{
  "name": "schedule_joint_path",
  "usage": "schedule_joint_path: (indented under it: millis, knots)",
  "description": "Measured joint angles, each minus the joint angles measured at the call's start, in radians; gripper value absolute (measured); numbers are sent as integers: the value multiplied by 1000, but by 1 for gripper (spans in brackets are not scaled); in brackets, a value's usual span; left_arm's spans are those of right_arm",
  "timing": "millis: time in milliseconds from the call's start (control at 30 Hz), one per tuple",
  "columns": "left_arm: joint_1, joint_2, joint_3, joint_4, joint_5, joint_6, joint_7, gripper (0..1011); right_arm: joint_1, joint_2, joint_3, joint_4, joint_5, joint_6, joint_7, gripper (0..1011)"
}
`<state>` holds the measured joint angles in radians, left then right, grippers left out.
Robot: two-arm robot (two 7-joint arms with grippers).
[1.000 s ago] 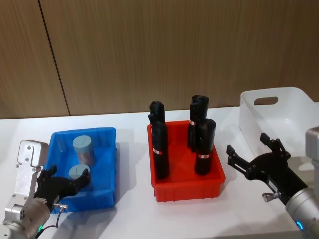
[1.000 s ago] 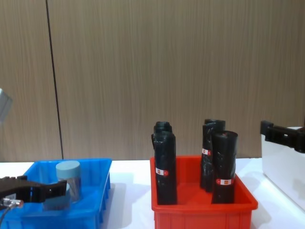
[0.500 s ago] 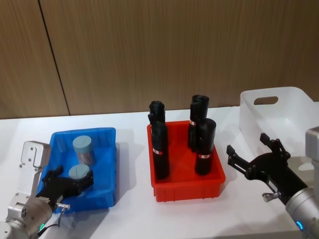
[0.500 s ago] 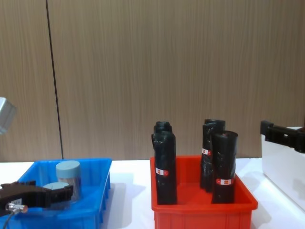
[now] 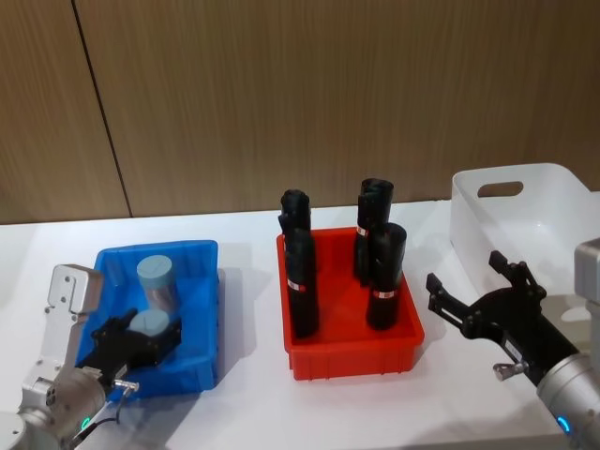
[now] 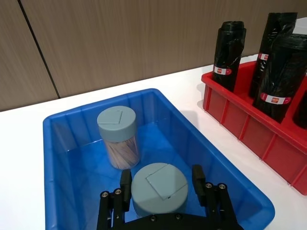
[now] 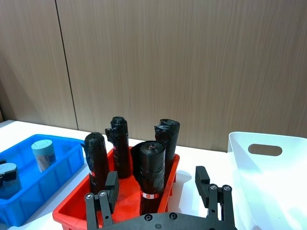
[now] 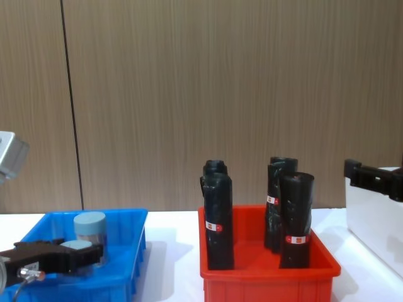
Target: Pick the cotton swabs from the blue box and place them into the white box.
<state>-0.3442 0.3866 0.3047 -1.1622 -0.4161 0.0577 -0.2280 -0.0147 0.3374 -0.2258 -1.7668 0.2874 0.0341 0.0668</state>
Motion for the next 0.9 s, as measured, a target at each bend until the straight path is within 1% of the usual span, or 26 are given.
schedule_joint_path:
  millis: [33,67,167,267,467,567,667,700,867,900]
  knots:
    - [-2,-1,0,3,1,-3,-4,755,0,0,0,0,0,0,0,1002]
    - [-2,-2,0,3,1,-4,-6,755,0,0,0,0,0,0,0,1001]
    - [-4,-3,1,4,3,-9,-13,670,0,0,0,0,0,0,0,1002]
    - [-4,-3,1,-1,5,-11,-16,665,0,0,0,0,0,0,0,1002]
    - [6,3,0,-42,12,-14,-18,665,0,0,0,0,0,0,0,1001]
    - [16,10,-2,-84,18,-13,-16,665,0,0,0,0,0,0,0,1002]
    - [22,14,-4,-111,22,-12,-14,665,0,0,0,0,0,0,0,1002]
    - [27,18,-5,-134,25,-10,-13,665,0,0,0,0,0,0,0,1002]
    - [36,27,-8,-198,35,-3,-14,665,0,0,0,0,0,0,0,1002]
    - [38,29,-9,-219,37,1,-16,665,0,0,0,0,0,0,0,1002]
